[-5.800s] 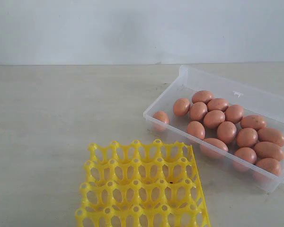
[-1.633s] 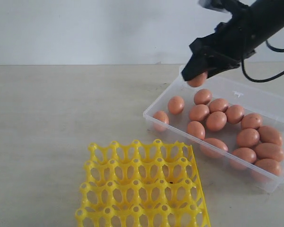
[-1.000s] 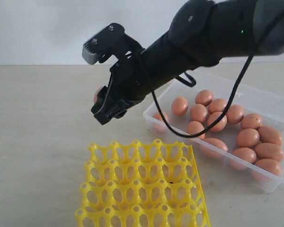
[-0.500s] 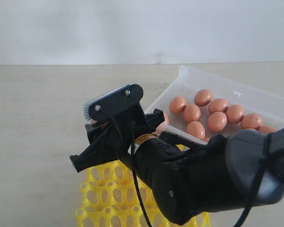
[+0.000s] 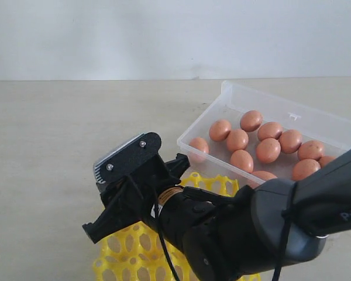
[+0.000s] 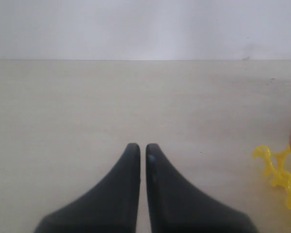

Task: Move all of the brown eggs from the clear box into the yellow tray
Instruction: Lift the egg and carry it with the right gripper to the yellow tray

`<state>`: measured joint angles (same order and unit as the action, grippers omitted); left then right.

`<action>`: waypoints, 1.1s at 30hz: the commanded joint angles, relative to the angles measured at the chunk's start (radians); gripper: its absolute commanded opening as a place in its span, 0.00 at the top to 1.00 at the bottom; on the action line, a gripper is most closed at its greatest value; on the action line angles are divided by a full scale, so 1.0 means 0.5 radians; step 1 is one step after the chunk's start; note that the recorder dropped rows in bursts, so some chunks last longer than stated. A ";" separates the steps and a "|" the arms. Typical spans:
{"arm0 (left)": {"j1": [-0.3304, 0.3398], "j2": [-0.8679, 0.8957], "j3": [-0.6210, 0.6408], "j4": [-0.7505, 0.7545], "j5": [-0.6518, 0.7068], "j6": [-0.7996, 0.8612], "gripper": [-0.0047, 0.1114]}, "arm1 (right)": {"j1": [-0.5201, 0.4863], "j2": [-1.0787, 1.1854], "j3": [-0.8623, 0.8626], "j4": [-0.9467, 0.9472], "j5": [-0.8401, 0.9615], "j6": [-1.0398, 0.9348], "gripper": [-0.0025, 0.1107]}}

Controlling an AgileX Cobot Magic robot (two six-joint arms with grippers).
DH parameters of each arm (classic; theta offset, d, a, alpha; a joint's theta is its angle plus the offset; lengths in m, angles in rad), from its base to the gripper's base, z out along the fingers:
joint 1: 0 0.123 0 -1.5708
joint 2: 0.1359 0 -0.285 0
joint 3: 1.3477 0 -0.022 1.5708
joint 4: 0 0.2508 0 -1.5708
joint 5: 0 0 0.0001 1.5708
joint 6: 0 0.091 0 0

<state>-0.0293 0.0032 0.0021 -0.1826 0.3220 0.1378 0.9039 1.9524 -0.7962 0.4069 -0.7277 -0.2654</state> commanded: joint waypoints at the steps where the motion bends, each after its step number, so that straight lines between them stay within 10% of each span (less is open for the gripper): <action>1: -0.009 -0.006 -0.004 -0.016 -0.023 -0.014 0.92 | -0.001 0.058 0.004 -0.030 -0.086 -0.068 0.95; 20: -0.009 -0.006 -0.004 -0.016 -0.023 -0.014 0.92 | -0.001 0.166 -0.132 0.021 0.105 -0.147 0.95; 28: -0.009 -0.006 -0.004 -0.016 -0.023 -0.014 0.92 | -0.001 0.166 -0.132 0.021 0.073 -0.183 0.63; 33: -0.009 -0.006 -0.004 -0.016 -0.023 -0.014 0.92 | -0.001 0.166 -0.132 0.021 0.091 -0.183 0.60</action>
<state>-0.0293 0.0032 0.0021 -0.1826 0.3220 0.1378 0.9039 2.0363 -0.8573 0.4148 -0.6781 -0.3512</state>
